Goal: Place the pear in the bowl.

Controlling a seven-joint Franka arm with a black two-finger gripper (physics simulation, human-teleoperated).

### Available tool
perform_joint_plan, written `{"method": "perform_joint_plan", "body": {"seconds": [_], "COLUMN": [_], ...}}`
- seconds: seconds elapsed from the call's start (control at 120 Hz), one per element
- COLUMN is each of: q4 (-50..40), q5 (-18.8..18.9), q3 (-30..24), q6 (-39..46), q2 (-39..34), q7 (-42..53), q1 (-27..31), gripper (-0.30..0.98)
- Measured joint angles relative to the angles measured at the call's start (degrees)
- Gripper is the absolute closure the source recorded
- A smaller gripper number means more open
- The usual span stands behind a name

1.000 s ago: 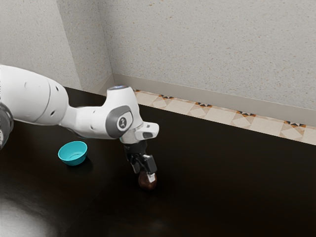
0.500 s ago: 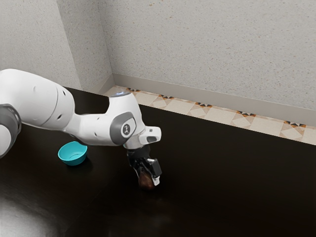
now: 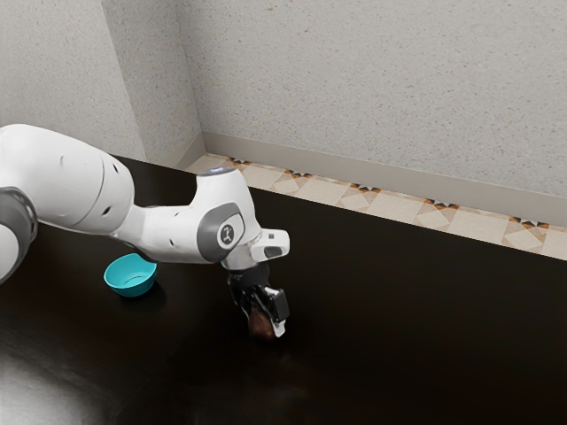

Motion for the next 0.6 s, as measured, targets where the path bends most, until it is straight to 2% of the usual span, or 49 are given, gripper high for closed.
{"method": "perform_joint_plan", "body": {"seconds": [0.492, 0.6], "q4": [-0.03, -0.08], "q5": [0.39, 0.64], "q3": [-0.02, -0.01], "q6": [-0.11, -0.33], "q2": [0.05, -0.62], "q7": [-0.72, -1.06], "q1": [-0.01, 0.01], "gripper": [0.32, 0.32]}}
